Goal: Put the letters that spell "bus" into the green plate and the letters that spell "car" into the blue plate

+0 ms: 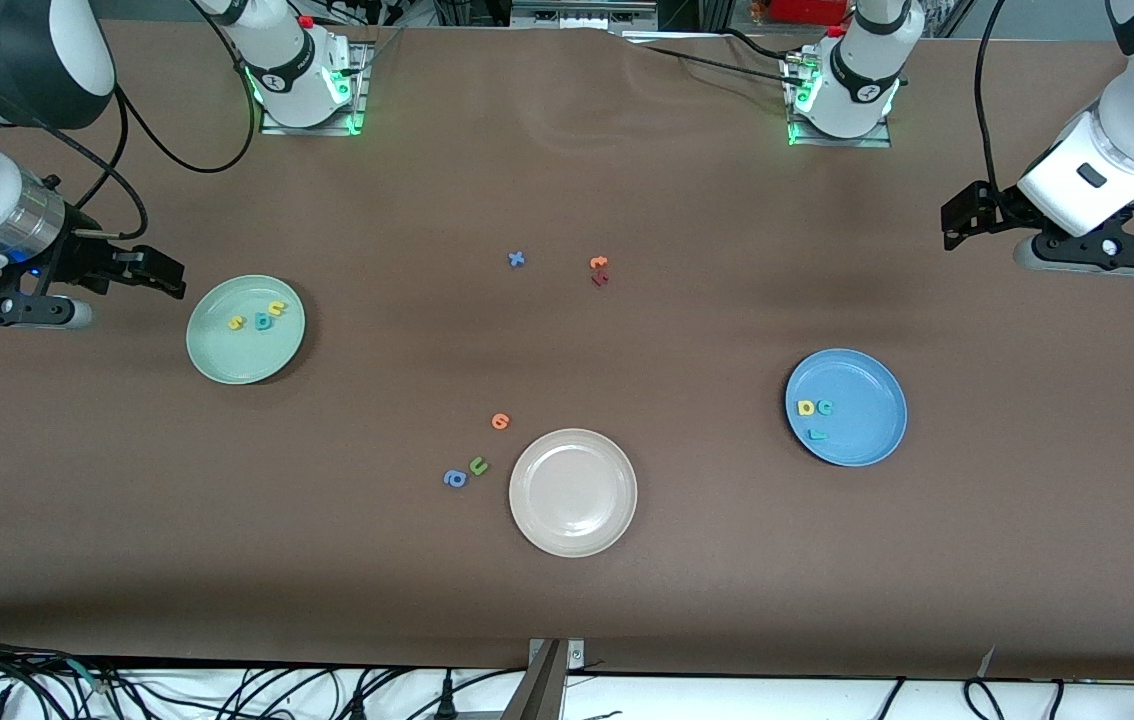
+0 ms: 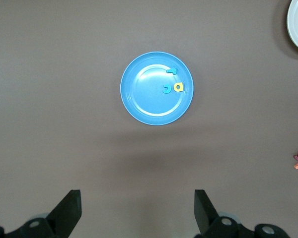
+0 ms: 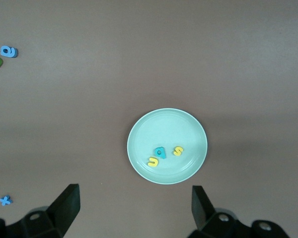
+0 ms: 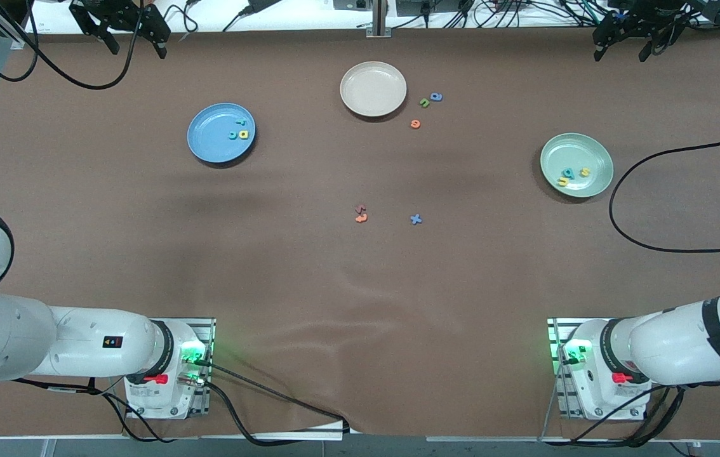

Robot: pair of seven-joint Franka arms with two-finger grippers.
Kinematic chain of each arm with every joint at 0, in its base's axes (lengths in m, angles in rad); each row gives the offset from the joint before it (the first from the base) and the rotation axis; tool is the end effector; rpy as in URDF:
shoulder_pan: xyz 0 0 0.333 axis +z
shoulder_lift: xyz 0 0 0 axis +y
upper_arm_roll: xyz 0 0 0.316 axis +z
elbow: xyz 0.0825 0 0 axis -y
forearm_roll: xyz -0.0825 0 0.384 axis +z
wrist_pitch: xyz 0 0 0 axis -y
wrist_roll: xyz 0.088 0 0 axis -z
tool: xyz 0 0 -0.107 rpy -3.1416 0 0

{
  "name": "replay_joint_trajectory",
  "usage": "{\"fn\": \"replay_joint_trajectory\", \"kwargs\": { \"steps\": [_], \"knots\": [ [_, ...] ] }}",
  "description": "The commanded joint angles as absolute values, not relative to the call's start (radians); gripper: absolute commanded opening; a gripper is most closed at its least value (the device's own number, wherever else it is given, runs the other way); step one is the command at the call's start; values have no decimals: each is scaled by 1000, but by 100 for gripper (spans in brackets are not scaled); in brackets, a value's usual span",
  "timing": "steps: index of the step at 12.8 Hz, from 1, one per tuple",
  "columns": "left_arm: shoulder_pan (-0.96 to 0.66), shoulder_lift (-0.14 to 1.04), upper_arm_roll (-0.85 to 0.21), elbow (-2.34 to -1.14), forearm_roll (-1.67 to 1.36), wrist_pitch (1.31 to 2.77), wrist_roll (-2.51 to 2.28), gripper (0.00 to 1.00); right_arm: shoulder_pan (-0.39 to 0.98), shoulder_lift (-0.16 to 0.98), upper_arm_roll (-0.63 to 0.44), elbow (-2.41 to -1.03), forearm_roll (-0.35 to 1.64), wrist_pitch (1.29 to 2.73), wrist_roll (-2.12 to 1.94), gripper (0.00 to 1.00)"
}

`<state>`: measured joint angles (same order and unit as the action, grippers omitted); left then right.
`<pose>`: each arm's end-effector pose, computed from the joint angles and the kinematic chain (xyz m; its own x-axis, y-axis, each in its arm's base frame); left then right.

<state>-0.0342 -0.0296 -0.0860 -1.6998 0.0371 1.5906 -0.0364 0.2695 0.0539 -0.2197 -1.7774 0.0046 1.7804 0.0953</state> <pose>0.5391 -0.0618 0.5817 0.9934 -0.0839 -0.0782 -0.0873 -0.9953 -0.0423 0.5731 0.0313 0.5143 0.9977 -0.0468 -0.0487 -0.0462 -0.9989 0.0120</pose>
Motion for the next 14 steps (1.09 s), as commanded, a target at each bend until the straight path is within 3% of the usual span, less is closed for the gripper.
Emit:
{"fn": "replay_joint_trajectory", "kwargs": {
  "steps": [1, 10, 14],
  "knots": [
    [-35, -52, -87, -1720, 40, 1595, -38, 100, 272, 38, -227, -1789, 26, 1779, 74, 99],
    [-34, -54, -87, -1720, 40, 1595, -37, 100, 247, 40, -200, -1783, 0, 1796, 89, 99],
    [-34, -52, -87, -1720, 40, 1595, -37, 100, 59, 29, -2, -1786, -43, 1812, 75, 99]
  ]
}}
